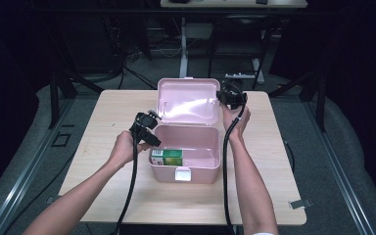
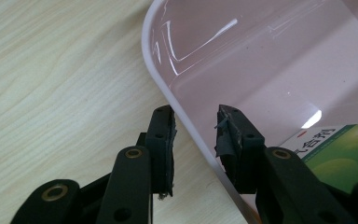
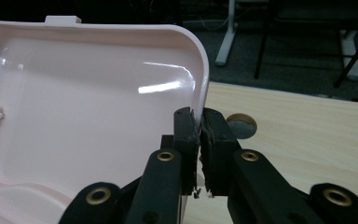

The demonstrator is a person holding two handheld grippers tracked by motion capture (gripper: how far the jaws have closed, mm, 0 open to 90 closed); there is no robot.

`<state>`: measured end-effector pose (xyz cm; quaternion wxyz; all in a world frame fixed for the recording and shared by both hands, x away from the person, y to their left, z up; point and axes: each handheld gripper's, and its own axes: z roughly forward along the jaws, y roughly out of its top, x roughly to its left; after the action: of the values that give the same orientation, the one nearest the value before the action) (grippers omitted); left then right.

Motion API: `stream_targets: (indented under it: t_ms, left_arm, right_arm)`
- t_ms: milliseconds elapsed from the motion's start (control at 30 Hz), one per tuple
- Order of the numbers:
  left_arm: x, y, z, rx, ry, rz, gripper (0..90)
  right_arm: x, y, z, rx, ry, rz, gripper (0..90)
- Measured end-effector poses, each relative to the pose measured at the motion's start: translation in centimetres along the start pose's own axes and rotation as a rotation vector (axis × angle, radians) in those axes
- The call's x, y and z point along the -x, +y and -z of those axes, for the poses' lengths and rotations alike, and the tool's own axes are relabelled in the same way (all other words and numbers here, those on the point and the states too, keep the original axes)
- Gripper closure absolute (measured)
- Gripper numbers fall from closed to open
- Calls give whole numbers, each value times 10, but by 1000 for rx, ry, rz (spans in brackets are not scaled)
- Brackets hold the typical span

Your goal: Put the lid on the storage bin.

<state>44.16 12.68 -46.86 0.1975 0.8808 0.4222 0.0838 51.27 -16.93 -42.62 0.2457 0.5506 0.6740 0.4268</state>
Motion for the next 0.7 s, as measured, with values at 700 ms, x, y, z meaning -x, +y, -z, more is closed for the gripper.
stream_targets:
  t_ms: [700]
  left_arm:
    - [0,-2,1,13,9,18,678]
  right_arm:
    - [-12,-4,37,124,32,85,859]
